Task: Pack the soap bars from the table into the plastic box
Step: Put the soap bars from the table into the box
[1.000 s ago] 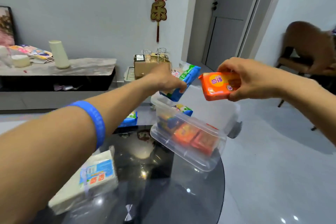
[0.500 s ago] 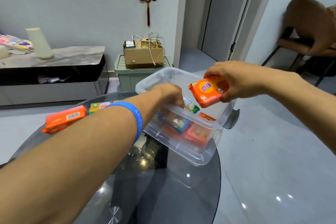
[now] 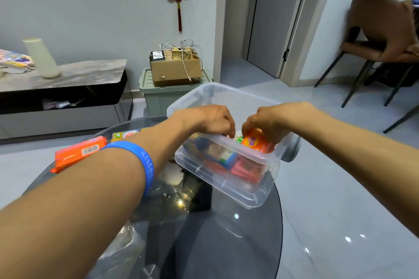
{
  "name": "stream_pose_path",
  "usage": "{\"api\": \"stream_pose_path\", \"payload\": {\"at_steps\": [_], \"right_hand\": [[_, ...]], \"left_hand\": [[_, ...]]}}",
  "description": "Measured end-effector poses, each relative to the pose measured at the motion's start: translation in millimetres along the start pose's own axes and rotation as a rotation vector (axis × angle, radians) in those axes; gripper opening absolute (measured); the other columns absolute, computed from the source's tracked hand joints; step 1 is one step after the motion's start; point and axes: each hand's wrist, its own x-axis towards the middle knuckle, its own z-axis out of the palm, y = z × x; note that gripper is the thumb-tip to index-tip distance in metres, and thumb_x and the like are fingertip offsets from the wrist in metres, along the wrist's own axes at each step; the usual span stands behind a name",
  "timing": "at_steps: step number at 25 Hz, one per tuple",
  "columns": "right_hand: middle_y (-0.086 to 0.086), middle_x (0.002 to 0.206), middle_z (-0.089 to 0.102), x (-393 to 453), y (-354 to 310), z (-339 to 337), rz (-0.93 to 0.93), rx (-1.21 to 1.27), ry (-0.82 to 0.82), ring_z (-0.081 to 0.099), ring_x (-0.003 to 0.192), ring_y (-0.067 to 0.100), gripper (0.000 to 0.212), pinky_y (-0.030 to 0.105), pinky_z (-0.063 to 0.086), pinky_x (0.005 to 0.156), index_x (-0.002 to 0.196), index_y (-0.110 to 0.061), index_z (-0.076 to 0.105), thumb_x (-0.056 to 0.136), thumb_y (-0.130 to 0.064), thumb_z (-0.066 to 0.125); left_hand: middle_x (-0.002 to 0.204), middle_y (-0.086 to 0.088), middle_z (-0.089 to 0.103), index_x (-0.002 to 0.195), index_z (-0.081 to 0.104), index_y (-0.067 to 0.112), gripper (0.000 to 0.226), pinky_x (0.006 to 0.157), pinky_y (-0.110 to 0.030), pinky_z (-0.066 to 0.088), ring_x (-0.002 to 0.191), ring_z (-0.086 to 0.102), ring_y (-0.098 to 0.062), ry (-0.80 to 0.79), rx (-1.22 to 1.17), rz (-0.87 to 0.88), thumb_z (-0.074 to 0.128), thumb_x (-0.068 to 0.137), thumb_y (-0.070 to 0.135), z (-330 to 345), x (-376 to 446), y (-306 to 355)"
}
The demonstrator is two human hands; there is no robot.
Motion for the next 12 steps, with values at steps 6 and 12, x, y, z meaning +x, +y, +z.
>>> {"api": "stream_pose_path", "payload": {"at_steps": [6, 12], "right_hand": [[-0.004, 0.114, 0.057, 5.7, -2.9, 6.8, -0.001, 0.227, -0.127, 0.053, 0.078, 0.012, 0.038, 0.022, 0.038, 0.070, 0.119, -0.028, 0.061, 0.082, -0.028, 0.071], [0.003, 0.116, 0.063, 25.2, -2.3, 23.4, 0.198, 0.554, 0.199, 0.060, 0.093, 0.022, 0.050, 0.032, 0.048, 0.070, 0.119, -0.021, 0.061, 0.081, -0.054, 0.064]], "left_hand": [[0.109, 0.007, 0.067, 0.101, 0.078, 0.028, 0.024, 0.095, -0.036, 0.051, 0.096, 0.061, -0.017, -0.183, 0.044, -0.135, 0.061, 0.082, 0.028, 0.6, 14.9, -2.4], [0.077, -0.004, 0.070, 0.077, 0.072, 0.012, 0.033, 0.065, -0.033, 0.049, 0.073, 0.060, -0.020, 0.380, 0.044, 0.047, 0.052, 0.088, 0.036, -0.9, -4.8, -16.2]]}}
